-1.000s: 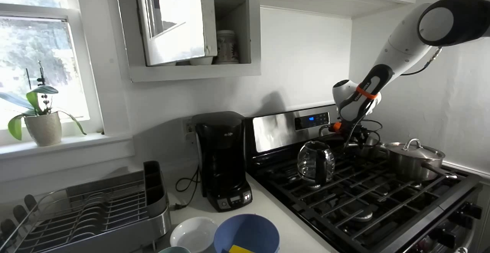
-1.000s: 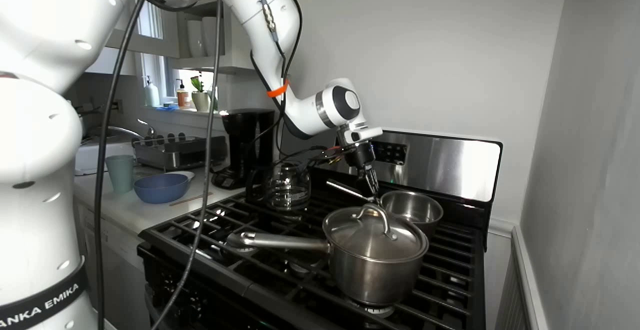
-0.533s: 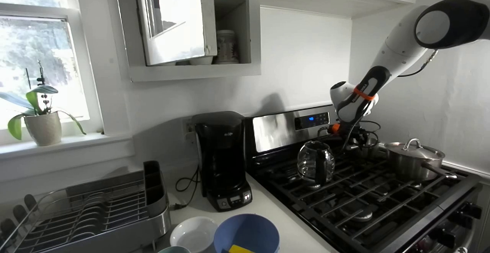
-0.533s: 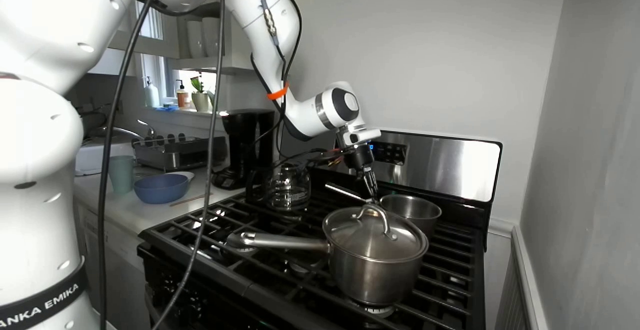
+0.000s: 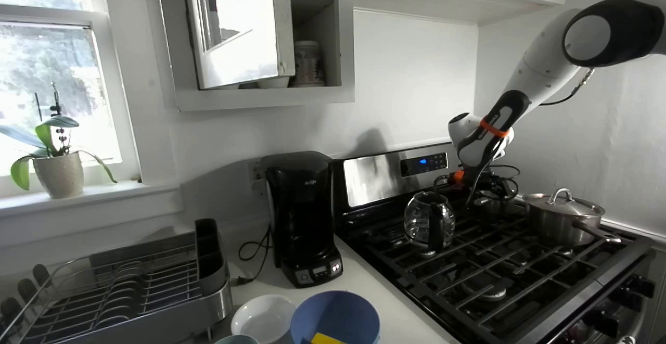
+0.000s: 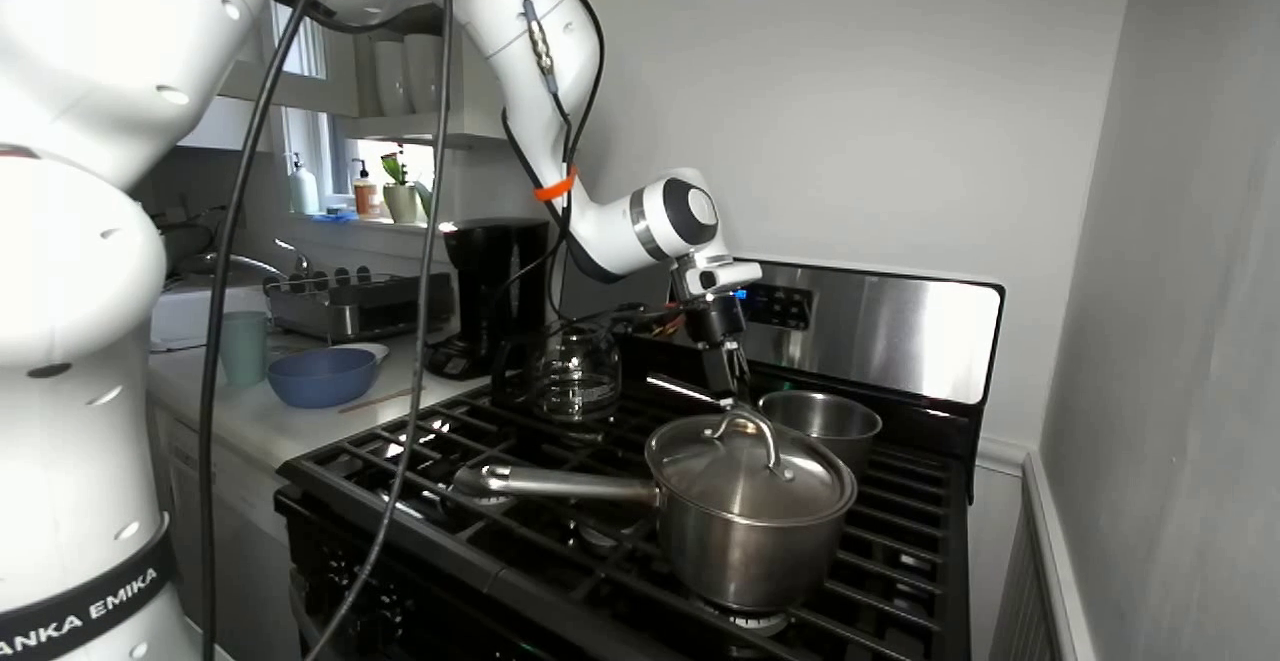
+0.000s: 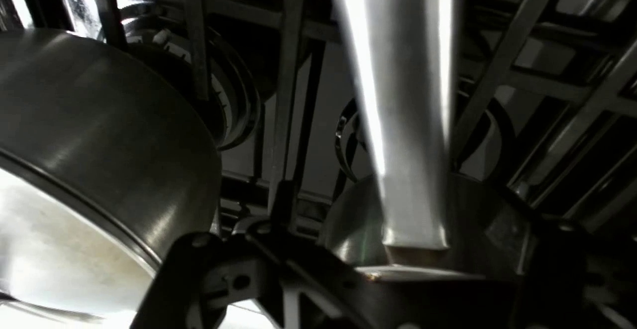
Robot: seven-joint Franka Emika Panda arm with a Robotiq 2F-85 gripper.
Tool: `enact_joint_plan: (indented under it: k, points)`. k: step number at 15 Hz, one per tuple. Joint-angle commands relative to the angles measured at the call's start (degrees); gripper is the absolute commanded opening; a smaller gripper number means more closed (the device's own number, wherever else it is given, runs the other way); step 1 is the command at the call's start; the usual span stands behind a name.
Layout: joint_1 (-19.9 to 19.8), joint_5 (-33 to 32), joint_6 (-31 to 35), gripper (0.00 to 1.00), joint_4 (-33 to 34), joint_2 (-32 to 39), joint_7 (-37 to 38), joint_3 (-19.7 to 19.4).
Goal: Move the pot on the left to the top right side of the stove
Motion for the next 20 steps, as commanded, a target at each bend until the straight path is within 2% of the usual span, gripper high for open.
enact_joint_plan:
  k: [1,5,9,13,20]
  points:
    - [-1.6,3.7,-4.1,1.0,-0.5,-3.7,-7.7,2.3]
    - [-4.7,11.3,-7.5,1.0,-0.5,-7.6,-24.4,5.9]
    - [-6.1,16.7,-13.2,1.0,-2.1,-13.6,-39.9,6.8]
    - [-5.9,13.2,-18.4,1.0,-7.4,-22.3,-53.0,5.8]
    - [-8.6,4.9,-21.5,1.0,-19.5,-38.6,-74.7,5.6]
